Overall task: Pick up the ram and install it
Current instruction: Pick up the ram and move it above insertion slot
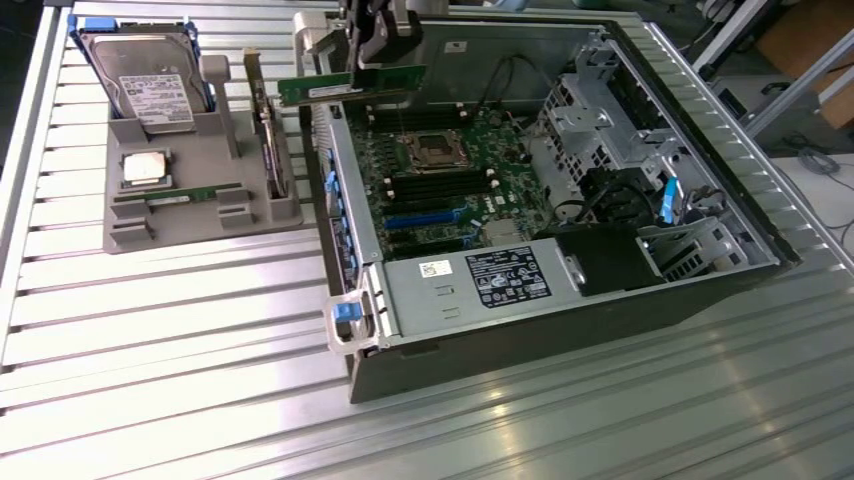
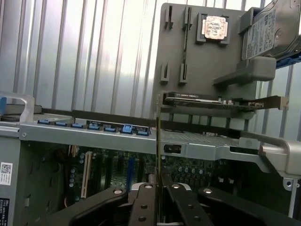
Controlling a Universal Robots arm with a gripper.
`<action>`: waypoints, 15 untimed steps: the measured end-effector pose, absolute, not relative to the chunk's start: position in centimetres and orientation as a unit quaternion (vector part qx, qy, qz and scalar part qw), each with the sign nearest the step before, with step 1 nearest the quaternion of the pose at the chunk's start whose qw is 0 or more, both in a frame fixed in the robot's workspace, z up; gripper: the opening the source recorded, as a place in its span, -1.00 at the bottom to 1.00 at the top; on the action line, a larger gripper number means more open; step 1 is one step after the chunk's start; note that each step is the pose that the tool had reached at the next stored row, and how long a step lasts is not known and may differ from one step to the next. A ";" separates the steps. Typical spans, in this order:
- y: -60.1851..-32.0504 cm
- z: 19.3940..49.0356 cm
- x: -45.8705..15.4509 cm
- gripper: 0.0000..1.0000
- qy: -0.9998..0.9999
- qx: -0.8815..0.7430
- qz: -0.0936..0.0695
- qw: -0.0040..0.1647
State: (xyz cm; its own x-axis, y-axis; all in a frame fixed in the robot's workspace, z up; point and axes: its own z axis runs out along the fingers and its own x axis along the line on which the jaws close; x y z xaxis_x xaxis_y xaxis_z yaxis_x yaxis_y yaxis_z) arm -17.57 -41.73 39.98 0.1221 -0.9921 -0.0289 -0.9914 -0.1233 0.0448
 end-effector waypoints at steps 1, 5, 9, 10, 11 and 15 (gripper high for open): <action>-41.7 40.0 -17.4 -0.72 -0.662 0.749 -0.026 0.007; -41.7 40.0 -16.8 -0.72 -0.662 0.749 -0.025 0.008; -41.7 40.0 -16.2 -0.72 -0.662 0.749 -0.025 0.008; -41.7 40.0 -16.1 -0.72 -0.662 0.749 -0.025 0.008; -41.7 40.0 -16.0 -0.72 -0.662 0.749 -0.025 0.008; -41.7 40.0 -15.4 -0.72 -0.662 0.749 -0.025 0.008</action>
